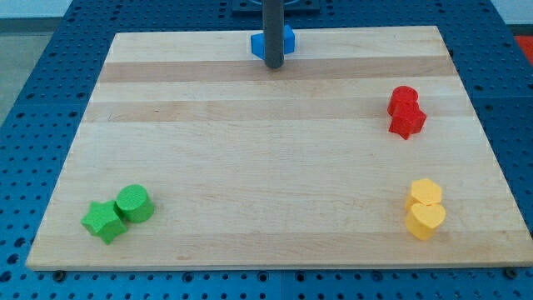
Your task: Move the blue cube along with blue triangle towards top left
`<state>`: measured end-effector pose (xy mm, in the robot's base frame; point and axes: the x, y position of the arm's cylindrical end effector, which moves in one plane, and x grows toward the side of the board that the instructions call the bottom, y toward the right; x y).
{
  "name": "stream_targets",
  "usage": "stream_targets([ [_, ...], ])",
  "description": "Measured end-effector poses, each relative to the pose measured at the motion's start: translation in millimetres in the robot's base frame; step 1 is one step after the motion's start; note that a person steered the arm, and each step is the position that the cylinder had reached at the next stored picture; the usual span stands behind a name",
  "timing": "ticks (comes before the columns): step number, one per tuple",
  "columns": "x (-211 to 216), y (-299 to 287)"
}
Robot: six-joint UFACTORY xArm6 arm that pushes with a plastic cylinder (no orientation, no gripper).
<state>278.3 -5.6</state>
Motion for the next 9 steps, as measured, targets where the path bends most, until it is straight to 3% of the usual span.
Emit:
stream_targets([
  [6,-4,0],
  [8,-11,87],
  [9,-49,116],
])
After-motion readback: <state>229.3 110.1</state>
